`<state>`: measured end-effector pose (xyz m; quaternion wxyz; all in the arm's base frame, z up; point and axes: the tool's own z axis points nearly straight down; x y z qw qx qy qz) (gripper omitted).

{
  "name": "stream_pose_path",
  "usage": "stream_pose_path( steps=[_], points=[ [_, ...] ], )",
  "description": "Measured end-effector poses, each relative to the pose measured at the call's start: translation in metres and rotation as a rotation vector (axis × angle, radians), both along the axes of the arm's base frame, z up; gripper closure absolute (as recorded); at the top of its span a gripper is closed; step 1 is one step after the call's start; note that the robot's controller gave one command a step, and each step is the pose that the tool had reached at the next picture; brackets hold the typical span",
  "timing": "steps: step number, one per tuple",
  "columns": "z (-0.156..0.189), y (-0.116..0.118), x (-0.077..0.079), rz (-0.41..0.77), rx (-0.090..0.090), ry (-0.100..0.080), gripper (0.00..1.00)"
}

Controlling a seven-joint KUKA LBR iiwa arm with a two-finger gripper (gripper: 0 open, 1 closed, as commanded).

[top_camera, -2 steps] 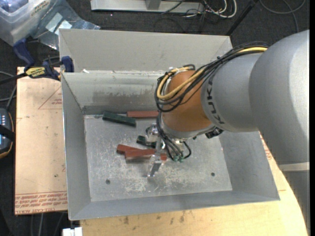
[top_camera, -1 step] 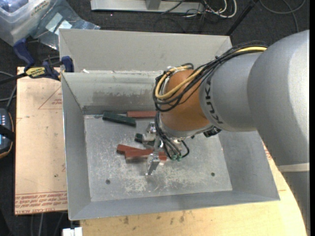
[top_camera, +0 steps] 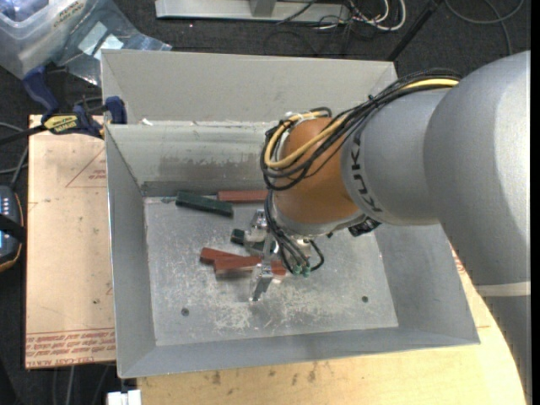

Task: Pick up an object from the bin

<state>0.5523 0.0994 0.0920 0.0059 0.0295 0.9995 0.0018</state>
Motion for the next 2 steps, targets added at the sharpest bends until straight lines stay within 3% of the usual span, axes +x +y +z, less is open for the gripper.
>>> stream_pose_path(
  steps=[1, 2],
  points=[
    [-0.009, 0.007, 0.007, -0.017, -0.002, -0.002, 0.0],
    [-0.01, 0.012, 0.018, 0.036, 0.002, -0.028, 1.0]
  ],
)
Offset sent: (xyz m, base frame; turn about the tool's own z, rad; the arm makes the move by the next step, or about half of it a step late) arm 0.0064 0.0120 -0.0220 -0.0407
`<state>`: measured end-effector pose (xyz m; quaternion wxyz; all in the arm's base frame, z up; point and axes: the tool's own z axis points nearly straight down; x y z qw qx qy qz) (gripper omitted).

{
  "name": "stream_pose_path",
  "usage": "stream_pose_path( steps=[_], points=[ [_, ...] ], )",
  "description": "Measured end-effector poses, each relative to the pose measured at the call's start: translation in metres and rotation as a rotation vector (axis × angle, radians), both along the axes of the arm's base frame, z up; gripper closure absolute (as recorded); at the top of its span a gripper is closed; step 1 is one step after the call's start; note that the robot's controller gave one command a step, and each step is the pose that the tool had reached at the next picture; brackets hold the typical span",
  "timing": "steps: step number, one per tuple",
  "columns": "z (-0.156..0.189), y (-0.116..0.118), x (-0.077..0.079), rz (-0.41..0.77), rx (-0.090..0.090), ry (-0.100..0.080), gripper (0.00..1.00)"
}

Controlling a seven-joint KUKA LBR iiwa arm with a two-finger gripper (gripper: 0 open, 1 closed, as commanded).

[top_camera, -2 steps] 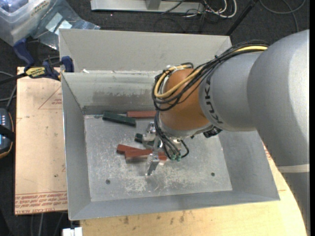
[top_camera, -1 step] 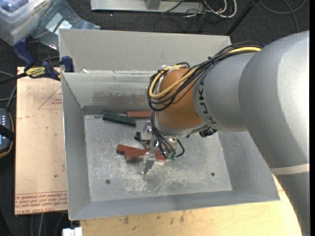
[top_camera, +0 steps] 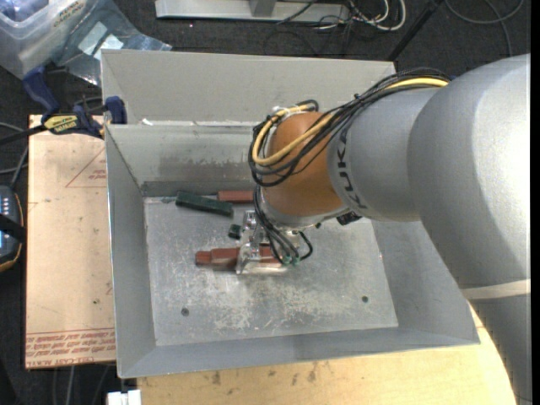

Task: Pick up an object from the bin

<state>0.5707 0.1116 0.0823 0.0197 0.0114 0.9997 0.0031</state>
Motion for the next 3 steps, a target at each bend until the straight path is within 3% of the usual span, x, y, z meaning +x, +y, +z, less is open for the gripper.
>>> stream_pose_path(
  steps=[2, 3],
  points=[
    [0.0015, -0.0001, -0.0009, 0.0, -0.001, 0.008, 1.0],
    [0.0055, -0.0001, -0.0039, 0.001, -0.004, 0.029, 1.0]
  ],
)
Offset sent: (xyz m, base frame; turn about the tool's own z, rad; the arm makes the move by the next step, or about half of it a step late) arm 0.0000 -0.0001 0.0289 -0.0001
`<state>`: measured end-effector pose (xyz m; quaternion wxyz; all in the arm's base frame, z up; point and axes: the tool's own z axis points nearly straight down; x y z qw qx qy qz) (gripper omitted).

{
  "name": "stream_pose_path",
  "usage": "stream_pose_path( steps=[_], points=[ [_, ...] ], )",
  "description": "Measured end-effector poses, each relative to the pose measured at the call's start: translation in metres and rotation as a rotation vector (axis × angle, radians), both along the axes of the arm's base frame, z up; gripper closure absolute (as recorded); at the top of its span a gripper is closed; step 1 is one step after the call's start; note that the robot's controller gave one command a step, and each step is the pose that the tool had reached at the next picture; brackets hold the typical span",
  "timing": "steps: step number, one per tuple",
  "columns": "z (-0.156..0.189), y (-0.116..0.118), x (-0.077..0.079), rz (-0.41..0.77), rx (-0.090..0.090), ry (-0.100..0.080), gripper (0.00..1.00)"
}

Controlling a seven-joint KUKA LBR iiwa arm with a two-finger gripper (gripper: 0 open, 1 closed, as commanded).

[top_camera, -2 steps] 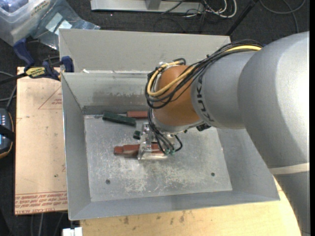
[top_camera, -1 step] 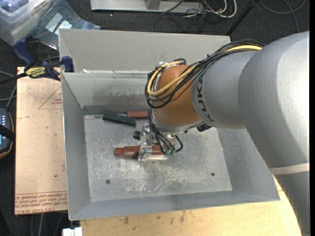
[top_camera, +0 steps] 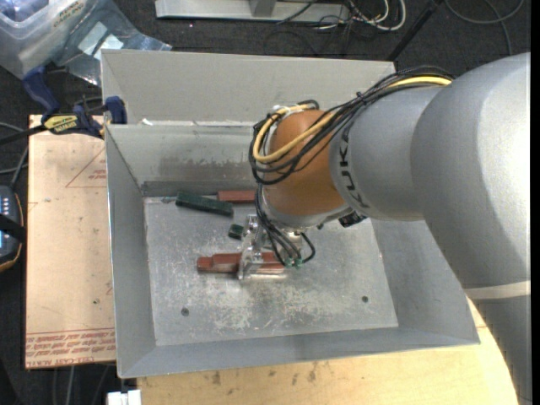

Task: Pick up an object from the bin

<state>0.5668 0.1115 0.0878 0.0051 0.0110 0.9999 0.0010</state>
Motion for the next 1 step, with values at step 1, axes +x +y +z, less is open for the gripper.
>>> stream_pose_path(
  steps=[1],
  points=[
    [0.0061, -0.0001, -0.0007, 0.0, -0.001, 0.008, 1.0]
  ],
)
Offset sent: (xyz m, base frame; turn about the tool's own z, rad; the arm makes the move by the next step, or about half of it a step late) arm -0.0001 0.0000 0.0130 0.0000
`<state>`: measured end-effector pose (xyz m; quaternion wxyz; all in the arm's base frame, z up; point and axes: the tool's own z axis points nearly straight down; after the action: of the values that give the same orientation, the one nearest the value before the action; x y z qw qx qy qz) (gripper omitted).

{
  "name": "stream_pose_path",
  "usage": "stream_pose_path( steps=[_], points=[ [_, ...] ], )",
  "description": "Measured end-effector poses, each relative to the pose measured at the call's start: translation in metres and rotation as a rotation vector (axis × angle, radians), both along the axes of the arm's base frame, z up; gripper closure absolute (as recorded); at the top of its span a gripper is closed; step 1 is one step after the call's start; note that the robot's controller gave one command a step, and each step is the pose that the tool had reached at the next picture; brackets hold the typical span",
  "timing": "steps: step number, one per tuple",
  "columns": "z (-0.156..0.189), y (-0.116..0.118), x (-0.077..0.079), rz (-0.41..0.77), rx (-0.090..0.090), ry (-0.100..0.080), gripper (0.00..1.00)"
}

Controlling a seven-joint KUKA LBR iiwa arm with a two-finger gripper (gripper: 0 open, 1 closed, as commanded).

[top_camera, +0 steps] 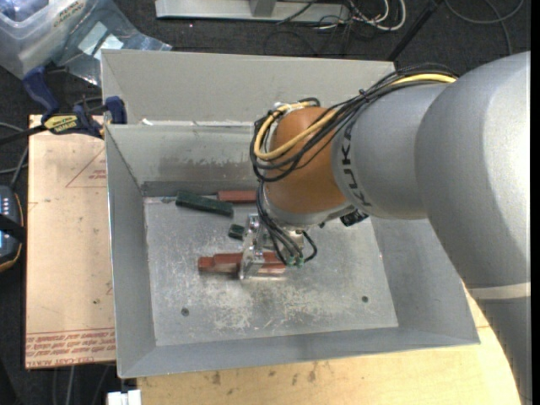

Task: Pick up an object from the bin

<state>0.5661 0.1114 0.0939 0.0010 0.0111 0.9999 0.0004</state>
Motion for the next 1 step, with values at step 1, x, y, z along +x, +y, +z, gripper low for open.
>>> stream_pose_path(
  steps=[1],
  points=[
    [0.0111, 0.0, 0.0001, 0.0, 0.0, 0.001, 1.0]
  ],
)
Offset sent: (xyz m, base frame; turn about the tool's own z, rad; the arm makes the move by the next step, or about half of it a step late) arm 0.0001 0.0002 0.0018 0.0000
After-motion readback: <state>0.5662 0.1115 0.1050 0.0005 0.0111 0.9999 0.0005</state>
